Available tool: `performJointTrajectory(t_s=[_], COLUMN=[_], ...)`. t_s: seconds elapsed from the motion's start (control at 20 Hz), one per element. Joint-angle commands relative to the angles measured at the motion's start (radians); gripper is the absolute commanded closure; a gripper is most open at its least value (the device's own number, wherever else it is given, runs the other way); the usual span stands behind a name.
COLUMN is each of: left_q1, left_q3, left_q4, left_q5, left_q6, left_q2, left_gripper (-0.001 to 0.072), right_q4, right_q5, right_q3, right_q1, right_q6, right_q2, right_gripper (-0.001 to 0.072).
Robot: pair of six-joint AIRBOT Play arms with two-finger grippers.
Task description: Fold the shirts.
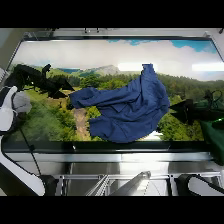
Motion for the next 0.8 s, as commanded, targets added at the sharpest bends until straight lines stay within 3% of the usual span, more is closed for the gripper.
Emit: performJointTrajectory(t_s=[0.0,0.1,0.2,0.3,0.35,0.45,0.5,0.75], left_q1=[-0.058,-0.07,-0.073,-0.072,-0.072,-0.072,-0.072,-0.072], left_q3=[0.124,0.166,0.185,0.185,0.185,0.185,0.185,0.185], left_q4=[0.005,0.011,0.012,0.012,0.012,0.01,0.009,-0.001], left_q5=[0.056,0.087,0.128,0.144,0.146,0.146,0.143,0.144], left_q6=[-0.026,-0.04,-0.046,-0.046,-0.046,-0.045,-0.045,-0.046], left_q2=[-0.097,-0.127,-0.145,-0.154,-0.157,-0.156,-0.156,-0.156], left_gripper=[0.0022,0.008,0.008,0.0081,0.0114,0.057,0.0688,0.0686], right_q4=[-0.024,-0.033,-0.054,-0.147,-0.207,-0.24,-0.236,-0.115], right_q5=[0.019,0.027,0.031,0.031,0.032,0.018,-0.003,-0.266], right_q3=[-0.113,-0.162,-0.204,-0.228,-0.242,-0.284,-0.311,-0.367], right_q1=[-0.006,-0.006,-0.006,-0.006,-0.004,-0.003,0.003,0.2], right_q6=[0.044,0.049,0.073,0.158,0.204,0.216,0.216,0.2], right_q2=[0.117,0.17,0.228,0.275,0.293,0.309,0.307,0.238], right_gripper=[0.0274,0.0274,0.0274,0.0272,0.0262,0.0188,0.0187,0.0184])
